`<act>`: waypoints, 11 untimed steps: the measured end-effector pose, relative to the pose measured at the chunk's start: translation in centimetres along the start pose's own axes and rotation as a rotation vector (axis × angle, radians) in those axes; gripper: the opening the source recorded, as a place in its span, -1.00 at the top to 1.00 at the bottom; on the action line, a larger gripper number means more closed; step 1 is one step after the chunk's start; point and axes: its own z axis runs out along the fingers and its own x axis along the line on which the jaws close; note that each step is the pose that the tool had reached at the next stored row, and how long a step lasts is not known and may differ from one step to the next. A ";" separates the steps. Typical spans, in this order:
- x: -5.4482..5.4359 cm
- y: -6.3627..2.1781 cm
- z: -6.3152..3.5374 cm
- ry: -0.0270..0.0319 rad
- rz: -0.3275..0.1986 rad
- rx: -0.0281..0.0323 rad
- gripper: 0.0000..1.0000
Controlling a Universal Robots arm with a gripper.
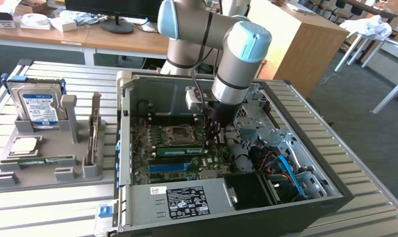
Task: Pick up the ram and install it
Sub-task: 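Press down the ram until it locks into place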
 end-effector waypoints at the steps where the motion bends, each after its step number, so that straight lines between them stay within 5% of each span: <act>1: 0.0 0.00 0.00 0.0000 0.000 0.0000 0.80; 11: 0.0 0.02 -1.06 -0.0001 0.000 -0.0024 0.80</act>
